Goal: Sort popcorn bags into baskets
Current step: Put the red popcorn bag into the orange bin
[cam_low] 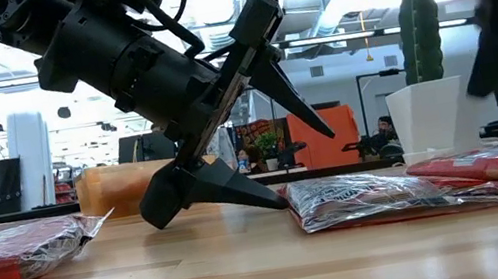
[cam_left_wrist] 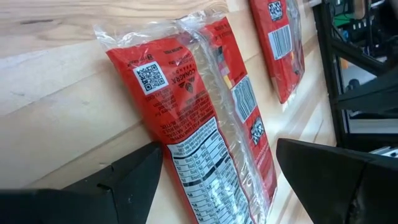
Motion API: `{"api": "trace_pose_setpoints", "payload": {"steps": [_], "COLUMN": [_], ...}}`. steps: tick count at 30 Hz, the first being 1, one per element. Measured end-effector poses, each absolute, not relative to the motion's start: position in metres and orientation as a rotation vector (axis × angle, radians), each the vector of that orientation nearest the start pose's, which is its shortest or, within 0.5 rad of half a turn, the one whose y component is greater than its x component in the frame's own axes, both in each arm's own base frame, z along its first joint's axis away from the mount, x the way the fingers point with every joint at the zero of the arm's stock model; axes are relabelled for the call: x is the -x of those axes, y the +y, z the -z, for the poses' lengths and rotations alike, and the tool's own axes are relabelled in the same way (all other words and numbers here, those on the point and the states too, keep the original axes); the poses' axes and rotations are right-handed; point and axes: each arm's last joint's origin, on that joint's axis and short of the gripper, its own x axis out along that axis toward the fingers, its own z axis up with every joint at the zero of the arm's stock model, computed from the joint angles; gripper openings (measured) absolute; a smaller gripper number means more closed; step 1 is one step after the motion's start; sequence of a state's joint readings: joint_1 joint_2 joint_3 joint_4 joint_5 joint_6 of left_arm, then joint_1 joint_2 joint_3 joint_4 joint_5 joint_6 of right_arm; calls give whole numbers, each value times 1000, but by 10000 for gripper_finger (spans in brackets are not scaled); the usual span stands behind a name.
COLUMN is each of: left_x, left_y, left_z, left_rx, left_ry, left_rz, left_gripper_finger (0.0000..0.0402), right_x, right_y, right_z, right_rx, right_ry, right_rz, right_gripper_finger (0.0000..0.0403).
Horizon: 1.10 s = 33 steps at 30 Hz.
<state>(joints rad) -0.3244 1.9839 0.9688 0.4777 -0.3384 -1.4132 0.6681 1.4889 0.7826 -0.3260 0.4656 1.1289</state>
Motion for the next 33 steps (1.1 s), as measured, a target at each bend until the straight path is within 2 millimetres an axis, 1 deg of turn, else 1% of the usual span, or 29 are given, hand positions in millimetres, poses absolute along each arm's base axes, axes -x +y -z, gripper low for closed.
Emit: {"api": "trace_pose_setpoints", "payload": {"steps": [3,9,13,16,19,24,27,30,33], "left_x": [-370,-369,-368,-368,-368,-368,-368,-368,-368], "left_y": [-115,-115,-115,-115,-115,-115,-115,-115,-114], "left_z": [-120,-118,-118,-117,-116,-116,-116,-116,-116], "left_rx": [1212,1226,1235,1238,1240,1241,1240,1240,1242], "left_ry": [404,441,448,456,462,459,458,458,455], "left_rz": [-364,-371,-382,-390,-398,-398,-399,-399,-403], "left_gripper_finger": [304,304,304,304,304,303,296,284,266], "right_x": [-232,-252,-262,-270,-276,-290,-297,-300,-297], "right_y": [159,165,165,161,156,141,130,122,124], "right_z": [-157,-122,-113,-110,-112,-114,-115,-115,-127], "right_rx": [-483,-532,-540,-540,-511,-452,-424,-426,-434], "right_ry": [867,915,891,875,871,820,789,798,780], "right_rz": [306,264,234,216,193,157,175,173,153], "right_gripper_finger": [21,15,22,25,22,19,23,25,23]}}
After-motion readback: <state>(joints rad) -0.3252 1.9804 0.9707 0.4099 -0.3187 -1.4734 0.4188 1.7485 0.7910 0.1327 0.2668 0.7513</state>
